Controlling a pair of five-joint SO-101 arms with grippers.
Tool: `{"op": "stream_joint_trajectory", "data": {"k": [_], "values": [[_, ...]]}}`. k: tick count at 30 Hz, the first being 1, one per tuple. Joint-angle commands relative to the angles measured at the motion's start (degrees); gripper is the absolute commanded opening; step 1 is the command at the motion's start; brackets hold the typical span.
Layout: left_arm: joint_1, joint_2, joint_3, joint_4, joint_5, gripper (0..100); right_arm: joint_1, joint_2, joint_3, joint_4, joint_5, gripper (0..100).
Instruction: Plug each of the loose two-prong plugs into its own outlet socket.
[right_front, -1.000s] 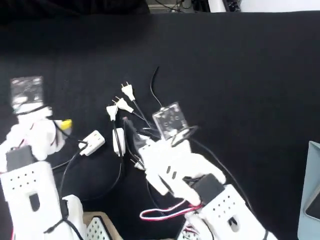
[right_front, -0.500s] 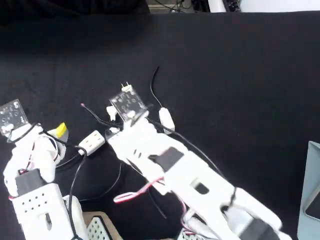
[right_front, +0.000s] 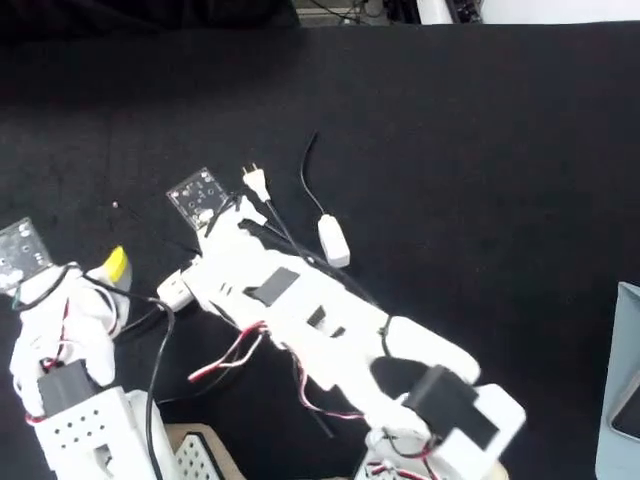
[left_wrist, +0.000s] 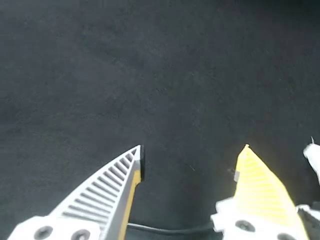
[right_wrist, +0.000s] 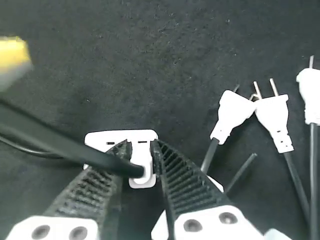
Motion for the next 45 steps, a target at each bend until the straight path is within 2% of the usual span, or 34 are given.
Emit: {"op": "stream_joint_trajectory", "data": {"k": [1, 17, 25, 33, 43, 45], "values": [[-2.7, -2.0, 0.0, -1.0, 0.7, 30, -0.5, 1.7, -3.6, -3.3, 0.0, 1.1], [-2.8, -2.7, 0.9, -1.0, 0.6, 30, -0.5, 8.7, -7.5, -2.7, 0.1, 1.1], [-2.5, -2.7, 0.9, -1.0, 0.5, 30, -0.8, 9.3, -7.5, -0.3, 8.7, 1.1], [-2.5, -2.5, 1.0, -1.0, 0.4, 30, -0.6, 16.4, -10.2, -0.1, 9.5, 1.1], [-2.4, -2.2, 1.0, -0.9, 0.4, 30, -0.9, 15.5, -11.6, 2.6, 9.8, 1.8], [-2.4, -2.5, 1.5, -0.9, 0.4, 30, -0.9, 13.1, -11.1, 2.9, 9.8, 6.2]]}}
